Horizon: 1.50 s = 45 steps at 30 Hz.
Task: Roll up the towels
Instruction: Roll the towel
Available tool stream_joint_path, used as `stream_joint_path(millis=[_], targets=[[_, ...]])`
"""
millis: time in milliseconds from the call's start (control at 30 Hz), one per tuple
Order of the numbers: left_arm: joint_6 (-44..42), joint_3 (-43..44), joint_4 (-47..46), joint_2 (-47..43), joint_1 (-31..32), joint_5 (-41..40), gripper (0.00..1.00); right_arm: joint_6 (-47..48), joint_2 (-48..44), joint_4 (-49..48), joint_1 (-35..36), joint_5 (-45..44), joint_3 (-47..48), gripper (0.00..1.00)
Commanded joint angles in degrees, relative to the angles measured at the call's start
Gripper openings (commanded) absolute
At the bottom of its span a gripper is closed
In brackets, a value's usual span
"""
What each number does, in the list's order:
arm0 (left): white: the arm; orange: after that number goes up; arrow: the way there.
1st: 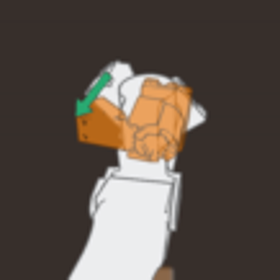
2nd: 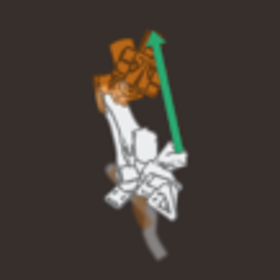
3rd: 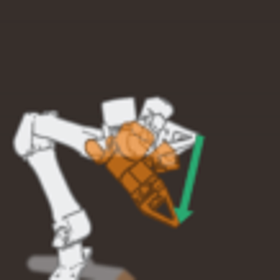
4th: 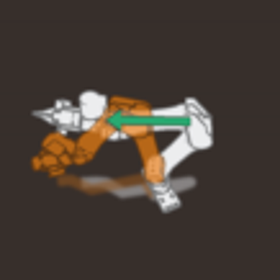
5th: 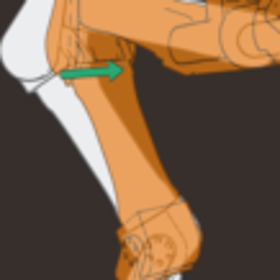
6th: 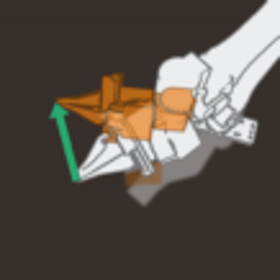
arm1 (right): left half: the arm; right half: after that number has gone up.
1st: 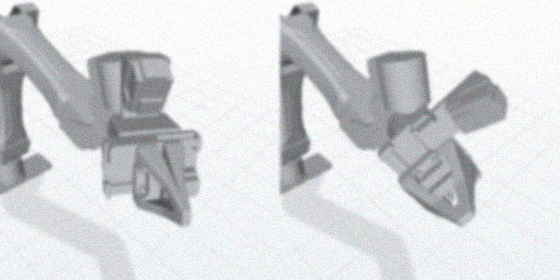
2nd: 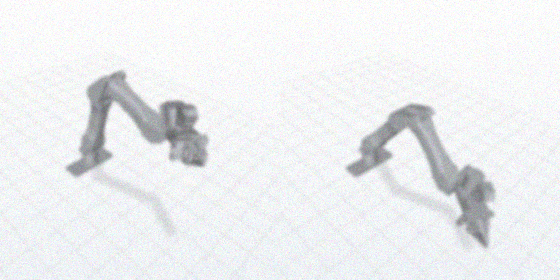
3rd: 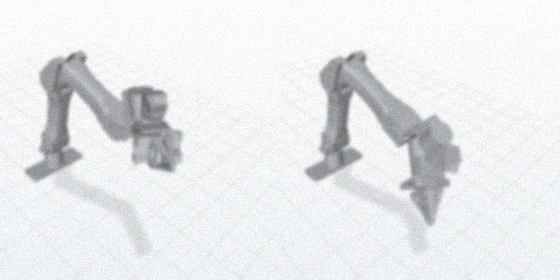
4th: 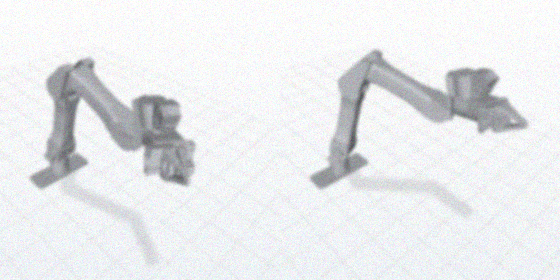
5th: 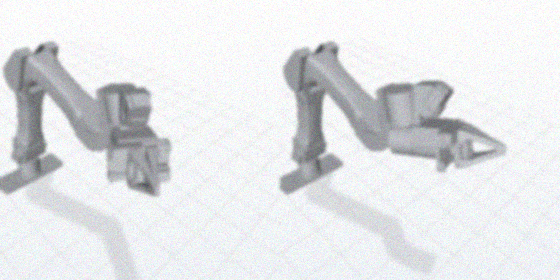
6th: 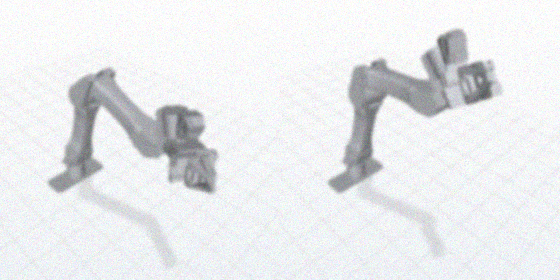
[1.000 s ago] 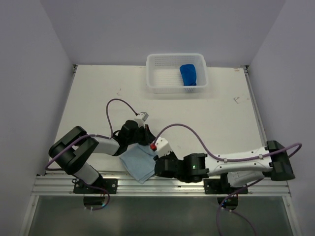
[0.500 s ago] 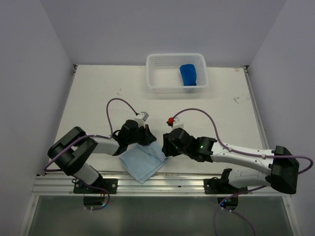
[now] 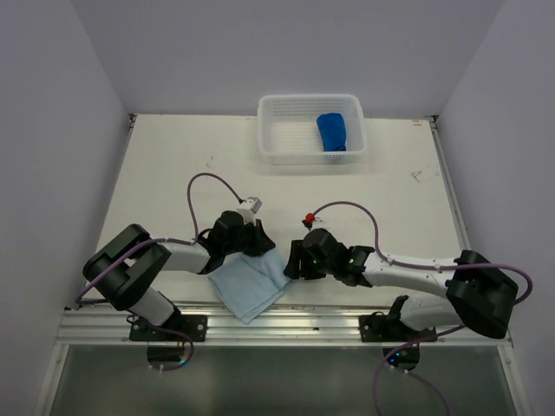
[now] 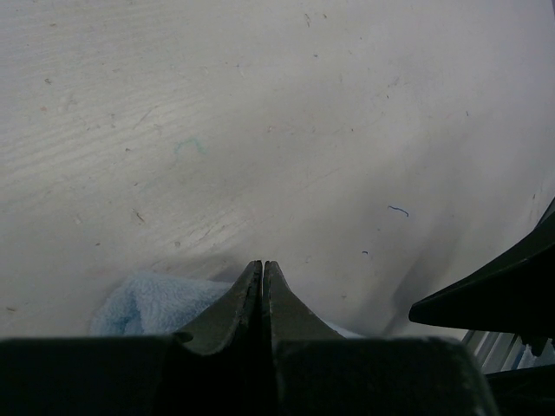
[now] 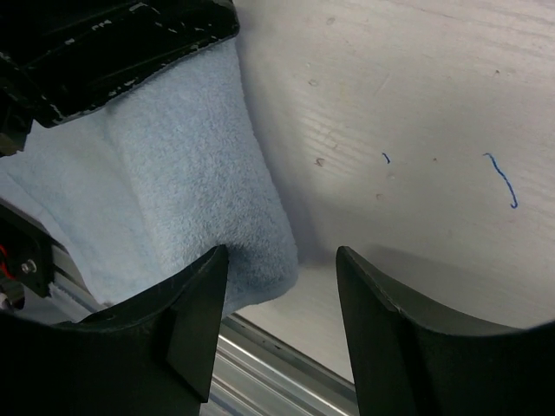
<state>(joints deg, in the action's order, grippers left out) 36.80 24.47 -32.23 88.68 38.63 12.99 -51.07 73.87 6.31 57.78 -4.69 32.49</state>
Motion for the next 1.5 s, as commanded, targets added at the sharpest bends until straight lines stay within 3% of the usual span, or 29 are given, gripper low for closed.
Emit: stream_joint_path(millis=[0, 367, 900, 1300, 1467], targets=[[-1.99, 0.49, 0.85, -0.88, -0.40, -1.48, 0.07, -2.28, -0.65, -5.86, 0.05, 2.23, -0.67, 0.57], [-1.90, 0.23, 0.94, -1.23, -0.31, -1.48, 0.07, -3.42, -1.97, -7.61, -0.30, 1.96, -2.08, 0.60], [-1.99, 0.58, 1.47, -1.58, -0.31, -1.83, 0.07, -1.23, 5.85, -15.01, -0.21, 8.56, -1.90, 0.61], [-2.08, 0.84, 2.08, -1.58, -0.40, -2.45, 0.07, 2.63, 9.10, -9.04, 4.61, 3.73, 2.57, 0.46], [-2.61, 2.25, 3.57, -1.85, -0.31, -3.06, 0.07, 4.05, 9.54, -6.48, 6.73, 0.65, 5.04, 0.30]])
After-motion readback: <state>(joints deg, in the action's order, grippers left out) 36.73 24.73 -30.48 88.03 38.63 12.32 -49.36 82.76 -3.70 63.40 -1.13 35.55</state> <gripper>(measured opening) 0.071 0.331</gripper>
